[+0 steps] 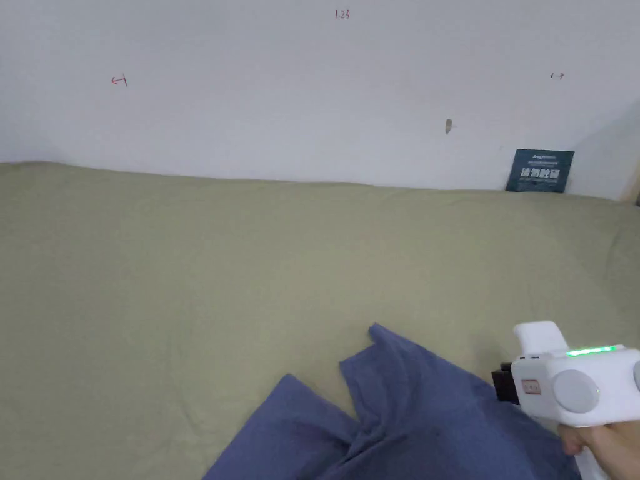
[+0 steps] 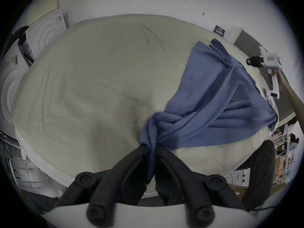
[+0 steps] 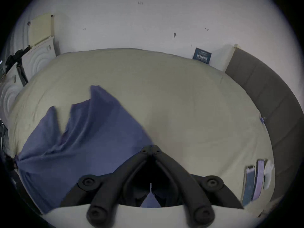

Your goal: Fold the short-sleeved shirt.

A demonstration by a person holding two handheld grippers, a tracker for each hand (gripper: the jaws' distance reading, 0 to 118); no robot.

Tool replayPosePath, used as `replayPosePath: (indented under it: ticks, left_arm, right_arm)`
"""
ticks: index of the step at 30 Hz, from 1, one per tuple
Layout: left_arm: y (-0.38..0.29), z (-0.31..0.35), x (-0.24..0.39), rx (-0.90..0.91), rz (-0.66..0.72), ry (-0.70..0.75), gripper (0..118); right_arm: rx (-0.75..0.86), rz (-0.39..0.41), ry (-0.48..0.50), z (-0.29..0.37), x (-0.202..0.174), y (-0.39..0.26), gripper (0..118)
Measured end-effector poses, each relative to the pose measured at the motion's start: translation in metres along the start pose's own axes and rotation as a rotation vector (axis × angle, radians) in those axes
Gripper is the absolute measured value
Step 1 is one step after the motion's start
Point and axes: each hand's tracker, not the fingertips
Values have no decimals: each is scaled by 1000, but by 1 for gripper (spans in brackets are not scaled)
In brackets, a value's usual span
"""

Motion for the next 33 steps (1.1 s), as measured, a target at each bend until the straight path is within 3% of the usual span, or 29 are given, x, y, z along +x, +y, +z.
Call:
replayPosePath:
  ticks: [1, 2, 3, 7, 9, 10, 11, 12, 13, 14, 15, 17, 22, 25, 33]
  left_arm:
    - [0, 0, 0, -3, -2, -2, 8]
    - [1, -4, -5, -6, 2, -5, 8]
    - [1, -4, -6, -8, 6, -8, 8]
    - [2, -5, -6, -7, 24, -17, 8]
    - [2, -5, -6, -6, 30, -18, 8]
    - [2, -4, -4, -4, 32, -17, 8]
    - [3, -2, -2, -3, 30, -14, 8]
    - [4, 0, -1, -2, 25, -12, 8]
    - [4, 1, 0, -3, 22, -9, 8]
    - [5, 3, 0, -3, 22, -7, 8]
    - [5, 5, 1, -2, 21, -5, 8]
    - [6, 18, 4, 25, 34, -6, 8]
    - [32, 96, 21, 193, 33, -72, 8]
    - [59, 142, 30, 280, 30, -131, 8]
    - [156, 233, 48, 437, 2, -185, 8]
  right_arm:
    - [-44, 12, 15, -11, 1, 5, 118]
    - [-117, 19, 37, -20, 1, 6, 110]
    - [-43, 12, 24, -20, 1, 8, 105]
    - [-182, 123, -18, -22, -9, -27, 107]
    - [-148, 92, -18, -41, -12, -12, 107]
    - [-165, 17, 13, -30, -12, -8, 98]
    - [-108, -24, 129, -13, -13, -5, 61]
    - [-64, 5, 140, 0, -11, -2, 0]
    - [30, 71, 46, 20, -22, -5, 0]
    - [19, 121, 69, 40, -19, -2, 0]
    - [33, 119, 91, 57, -16, -2, 0]
    - [102, 67, 80, 101, -9, -6, 0]
    - [268, 51, 65, 208, 18, 1, 0]
    - [378, 54, 27, 276, 29, 3, 0]
    - [586, -66, -58, 411, 82, 20, 0]
